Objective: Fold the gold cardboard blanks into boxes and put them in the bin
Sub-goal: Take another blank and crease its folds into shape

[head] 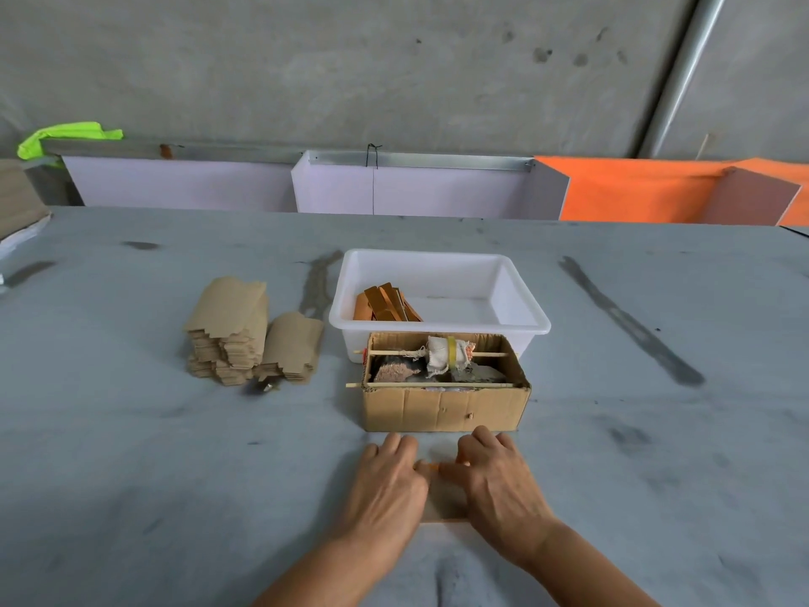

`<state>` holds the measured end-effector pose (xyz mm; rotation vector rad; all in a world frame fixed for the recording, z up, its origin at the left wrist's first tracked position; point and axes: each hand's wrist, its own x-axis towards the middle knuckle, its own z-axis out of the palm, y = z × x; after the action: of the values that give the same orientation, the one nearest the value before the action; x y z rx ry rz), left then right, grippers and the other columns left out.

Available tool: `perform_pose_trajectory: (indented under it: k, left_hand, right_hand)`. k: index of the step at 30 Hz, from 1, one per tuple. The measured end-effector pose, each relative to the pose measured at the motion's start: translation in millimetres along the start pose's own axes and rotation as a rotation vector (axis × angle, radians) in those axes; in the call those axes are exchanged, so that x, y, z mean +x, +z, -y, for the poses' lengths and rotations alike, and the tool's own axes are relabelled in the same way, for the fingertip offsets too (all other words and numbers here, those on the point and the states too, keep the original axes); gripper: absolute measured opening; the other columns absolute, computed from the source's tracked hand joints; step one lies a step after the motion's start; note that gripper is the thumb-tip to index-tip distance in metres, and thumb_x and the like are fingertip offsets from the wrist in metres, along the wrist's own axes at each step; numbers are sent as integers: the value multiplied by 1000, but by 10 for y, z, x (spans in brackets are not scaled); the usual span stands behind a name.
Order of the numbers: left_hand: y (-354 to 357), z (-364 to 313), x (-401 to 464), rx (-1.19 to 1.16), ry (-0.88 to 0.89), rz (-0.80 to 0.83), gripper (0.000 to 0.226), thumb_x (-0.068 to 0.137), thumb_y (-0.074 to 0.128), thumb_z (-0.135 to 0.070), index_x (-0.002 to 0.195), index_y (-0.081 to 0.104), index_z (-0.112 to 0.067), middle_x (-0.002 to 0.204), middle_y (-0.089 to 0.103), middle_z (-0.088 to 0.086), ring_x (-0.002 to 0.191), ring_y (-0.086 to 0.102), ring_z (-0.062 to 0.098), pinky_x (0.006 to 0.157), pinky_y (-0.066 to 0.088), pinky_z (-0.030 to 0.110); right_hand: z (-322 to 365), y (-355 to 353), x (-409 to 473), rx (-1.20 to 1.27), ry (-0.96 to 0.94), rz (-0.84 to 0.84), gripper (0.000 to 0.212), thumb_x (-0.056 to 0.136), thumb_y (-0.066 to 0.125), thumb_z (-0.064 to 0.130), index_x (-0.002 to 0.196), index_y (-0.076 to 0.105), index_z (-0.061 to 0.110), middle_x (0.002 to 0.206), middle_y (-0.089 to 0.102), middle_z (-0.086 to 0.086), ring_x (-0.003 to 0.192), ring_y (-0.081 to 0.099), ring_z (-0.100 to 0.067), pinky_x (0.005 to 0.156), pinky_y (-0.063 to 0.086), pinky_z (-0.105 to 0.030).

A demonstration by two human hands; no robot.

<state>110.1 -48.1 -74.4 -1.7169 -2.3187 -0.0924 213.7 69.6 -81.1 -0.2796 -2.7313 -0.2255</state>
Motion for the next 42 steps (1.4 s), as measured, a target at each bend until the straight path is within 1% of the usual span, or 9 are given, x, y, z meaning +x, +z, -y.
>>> perform_pose_trajectory:
  k: [3,6,11,15,18,23,29,34,42]
  left_hand:
    - [53,85,-30,-20,-9,-126,8,57,70,-16,50,67,-18,58,53,-4,58,59,15,47,42,22]
    - [52,171,-89,-48,-59,-90,31,67,41,-10,58,70,-18,66,57,-4,66,60,17,53,46,25]
    - [24,231,-223,-131,-111,-12,29,60,51,-8,75,74,-17,78,61,-1,72,60,19,58,50,28]
    - [143,302,-298,-384,-154,-84,43,87,38,-37,127,53,-28,128,43,-9,117,40,11,97,34,24]
    - [100,348,-377,-505,-92,-77,46,65,59,-59,94,71,-27,107,56,-11,96,47,0,79,42,14]
    - [71,366,-340,-537,39,-171,13,53,80,-21,55,67,-23,79,66,-5,80,47,-2,65,45,14]
    - [-86,455,-236,-1072,-395,-167,30,75,73,3,58,65,-20,85,68,-8,84,60,-2,74,41,14]
    - [-469,480,-101,-1145,-380,-57,30,83,66,-3,62,63,-24,72,65,-19,69,55,-7,64,38,7]
    - [-756,519,98,-1352,-616,-300,15,78,75,-18,87,66,-26,82,69,-3,72,64,3,60,48,18]
  right_hand:
    - [-88,-12,-23,18,43,31,27,45,81,11,62,73,29,60,54,6,59,56,-16,47,42,-25]
    - [-194,5,-69,44,96,18,38,35,83,2,61,74,28,59,55,7,58,56,-17,47,38,-23]
    - [-172,32,-136,124,164,22,39,33,86,0,60,70,25,64,56,5,59,57,-19,48,39,-25]
    - [-171,42,-153,263,236,13,35,48,87,0,64,73,28,68,59,7,63,60,-18,48,46,-28]
    - [-217,40,-185,374,293,65,27,77,73,5,90,77,28,85,61,6,86,57,-18,71,49,-34]
    - [-219,-15,-195,488,351,123,44,85,57,1,123,63,21,104,62,3,102,50,-18,88,40,-19]
    - [-228,-307,-243,870,721,-116,43,82,68,0,111,64,31,101,61,8,77,59,-9,66,48,-15]
    - [-85,-642,-52,1139,711,-136,57,75,74,-1,116,59,36,93,58,2,53,54,-4,47,41,-13]
    - [-82,-776,246,1497,999,-225,8,86,65,6,79,70,6,55,60,-4,52,52,-10,57,43,-26]
